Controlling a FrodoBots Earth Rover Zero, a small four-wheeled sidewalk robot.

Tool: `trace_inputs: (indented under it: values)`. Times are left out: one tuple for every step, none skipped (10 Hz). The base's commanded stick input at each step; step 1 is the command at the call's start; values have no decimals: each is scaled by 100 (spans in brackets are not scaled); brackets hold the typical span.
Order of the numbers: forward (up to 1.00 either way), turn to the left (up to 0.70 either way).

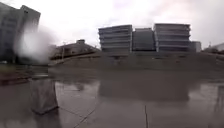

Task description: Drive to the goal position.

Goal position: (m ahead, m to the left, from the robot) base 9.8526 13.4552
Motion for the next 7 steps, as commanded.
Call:
trace_inputs:
  values:
    - [70,0]
    - [70,0]
    - [70,0]
    - [70,0]
    - [70,0]
    - [70,0]
    - [70,0]
